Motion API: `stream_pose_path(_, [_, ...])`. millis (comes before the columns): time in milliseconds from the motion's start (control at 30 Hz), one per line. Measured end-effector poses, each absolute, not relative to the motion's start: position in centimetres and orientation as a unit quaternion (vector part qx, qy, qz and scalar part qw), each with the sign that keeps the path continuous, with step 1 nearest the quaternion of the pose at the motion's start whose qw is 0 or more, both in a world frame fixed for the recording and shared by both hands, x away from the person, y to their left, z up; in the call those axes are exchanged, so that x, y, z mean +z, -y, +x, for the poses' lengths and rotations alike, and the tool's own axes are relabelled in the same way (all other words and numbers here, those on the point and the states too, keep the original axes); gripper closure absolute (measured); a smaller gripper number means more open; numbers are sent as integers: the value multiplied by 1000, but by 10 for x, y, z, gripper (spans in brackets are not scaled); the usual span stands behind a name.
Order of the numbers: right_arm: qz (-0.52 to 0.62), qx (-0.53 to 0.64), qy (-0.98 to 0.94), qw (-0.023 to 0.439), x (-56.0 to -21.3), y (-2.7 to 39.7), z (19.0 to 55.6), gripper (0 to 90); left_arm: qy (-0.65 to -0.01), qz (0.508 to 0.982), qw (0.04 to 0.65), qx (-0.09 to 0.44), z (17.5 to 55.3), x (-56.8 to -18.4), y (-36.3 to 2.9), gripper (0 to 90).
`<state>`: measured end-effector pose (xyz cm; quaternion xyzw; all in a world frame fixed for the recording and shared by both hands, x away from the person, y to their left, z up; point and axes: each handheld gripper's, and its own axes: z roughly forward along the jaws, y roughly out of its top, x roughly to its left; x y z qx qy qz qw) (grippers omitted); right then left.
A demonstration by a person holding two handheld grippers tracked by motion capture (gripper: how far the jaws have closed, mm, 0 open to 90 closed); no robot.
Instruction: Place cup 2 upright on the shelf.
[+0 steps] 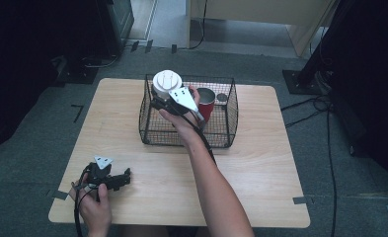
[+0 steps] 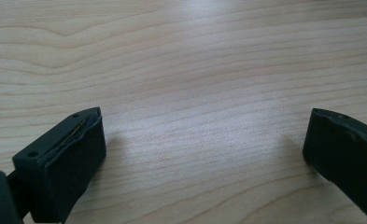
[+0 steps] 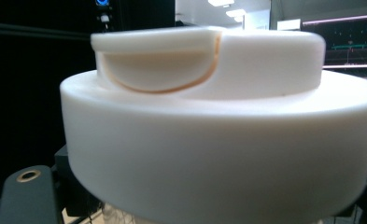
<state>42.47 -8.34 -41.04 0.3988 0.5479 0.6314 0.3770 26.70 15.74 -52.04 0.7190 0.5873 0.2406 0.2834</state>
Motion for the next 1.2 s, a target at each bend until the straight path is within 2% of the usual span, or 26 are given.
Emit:
stream_pose_path(300, [415,610,-568,364,-424,76,441,153,-587,719,284,241,267,-520,-157,1])
stream_pose_path(533, [413,584,-590,374,-434,70,450,153,-588,719,283,241,267,-520,-157,1])
stream_pose_path(800, [425,578,-605,345,-441,66,456,153,-588,718,284,241,267,-520,-157,1])
stream_pose_path(1200, [415,548,-649,327,-450,63,461,152,-588,719,283,241,267,-520,-157,1])
